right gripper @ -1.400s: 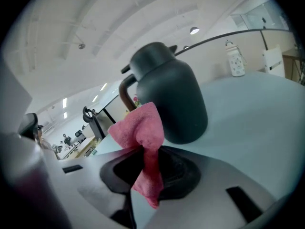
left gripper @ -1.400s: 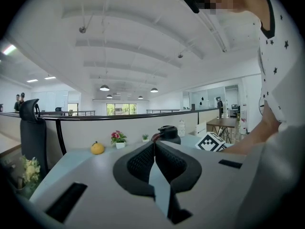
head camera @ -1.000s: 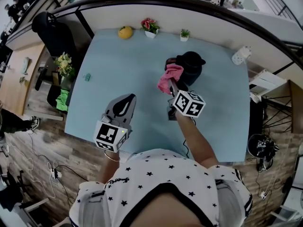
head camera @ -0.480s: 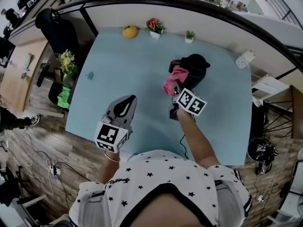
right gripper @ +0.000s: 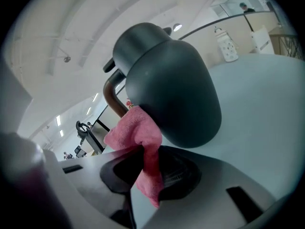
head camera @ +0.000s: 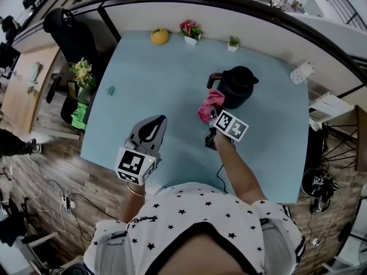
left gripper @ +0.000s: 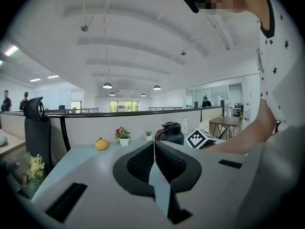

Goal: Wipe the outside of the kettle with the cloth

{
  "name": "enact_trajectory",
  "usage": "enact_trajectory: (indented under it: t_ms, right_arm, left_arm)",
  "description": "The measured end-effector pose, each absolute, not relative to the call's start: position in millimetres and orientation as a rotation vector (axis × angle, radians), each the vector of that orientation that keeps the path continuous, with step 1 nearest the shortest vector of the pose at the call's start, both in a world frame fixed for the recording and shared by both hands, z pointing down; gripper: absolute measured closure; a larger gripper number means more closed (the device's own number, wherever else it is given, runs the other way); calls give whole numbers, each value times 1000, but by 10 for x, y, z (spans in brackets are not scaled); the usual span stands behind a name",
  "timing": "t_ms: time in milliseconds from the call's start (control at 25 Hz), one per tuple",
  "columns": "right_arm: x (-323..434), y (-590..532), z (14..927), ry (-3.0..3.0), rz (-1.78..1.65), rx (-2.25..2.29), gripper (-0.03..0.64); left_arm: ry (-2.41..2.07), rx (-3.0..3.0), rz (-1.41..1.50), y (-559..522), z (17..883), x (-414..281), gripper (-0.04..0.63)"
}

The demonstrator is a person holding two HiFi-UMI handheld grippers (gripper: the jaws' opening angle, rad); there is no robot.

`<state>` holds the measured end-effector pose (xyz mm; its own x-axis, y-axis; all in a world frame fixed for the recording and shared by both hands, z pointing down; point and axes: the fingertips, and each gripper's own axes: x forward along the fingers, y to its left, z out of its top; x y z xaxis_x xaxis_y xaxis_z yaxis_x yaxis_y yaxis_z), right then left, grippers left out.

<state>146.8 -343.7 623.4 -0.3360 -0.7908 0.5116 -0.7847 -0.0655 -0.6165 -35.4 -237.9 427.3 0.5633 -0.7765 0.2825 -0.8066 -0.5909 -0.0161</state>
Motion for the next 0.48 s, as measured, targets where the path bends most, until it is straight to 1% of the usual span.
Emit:
enact_trajectory:
  t_ms: [480]
  right_arm:
    - [1455, -3409, 6631, 2018, -1597, -1759, 531]
  left_arm:
    - [-1340, 2671, 435, -2490, 4322, -263, 565]
